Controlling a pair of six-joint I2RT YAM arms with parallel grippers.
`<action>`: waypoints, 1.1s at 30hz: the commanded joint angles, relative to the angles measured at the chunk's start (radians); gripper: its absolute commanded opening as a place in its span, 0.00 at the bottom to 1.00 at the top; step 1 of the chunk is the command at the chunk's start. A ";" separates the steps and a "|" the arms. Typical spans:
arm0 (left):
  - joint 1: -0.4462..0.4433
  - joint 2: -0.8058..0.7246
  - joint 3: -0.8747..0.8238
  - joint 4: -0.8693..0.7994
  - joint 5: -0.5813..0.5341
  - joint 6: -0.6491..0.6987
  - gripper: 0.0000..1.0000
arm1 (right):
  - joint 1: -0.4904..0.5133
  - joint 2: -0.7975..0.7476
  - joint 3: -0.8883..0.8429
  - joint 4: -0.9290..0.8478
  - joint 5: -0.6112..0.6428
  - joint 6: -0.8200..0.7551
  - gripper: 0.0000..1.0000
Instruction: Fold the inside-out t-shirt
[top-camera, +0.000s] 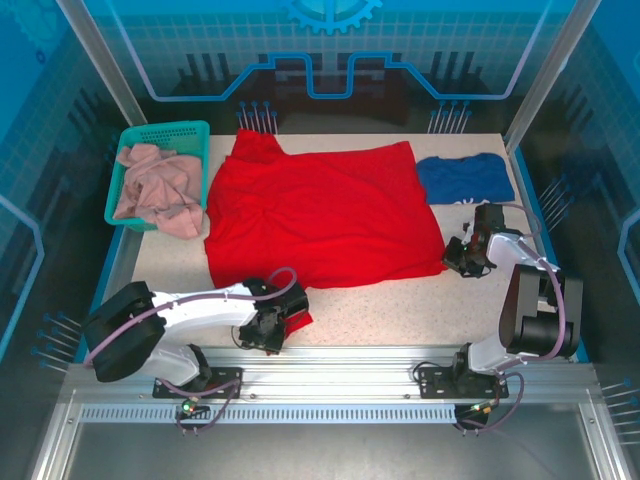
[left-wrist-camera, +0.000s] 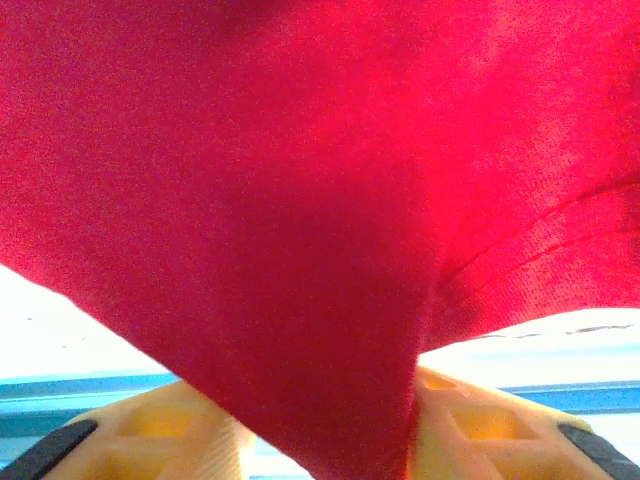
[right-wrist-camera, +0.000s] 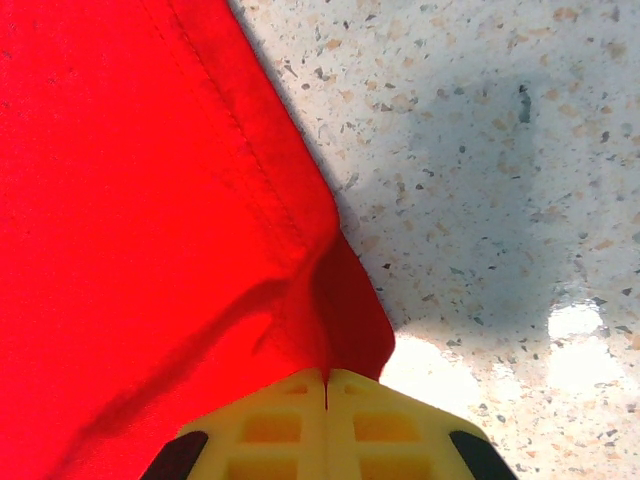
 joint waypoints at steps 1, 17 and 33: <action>-0.009 -0.007 0.017 -0.057 -0.055 -0.017 0.35 | -0.005 -0.001 -0.005 -0.012 -0.004 -0.015 0.00; 0.004 -0.153 0.093 -0.179 -0.173 -0.040 0.01 | 0.006 -0.042 -0.004 -0.012 -0.014 -0.005 0.00; 0.387 -0.278 0.256 -0.151 0.018 0.256 0.00 | 0.041 0.008 0.126 -0.044 0.004 -0.010 0.00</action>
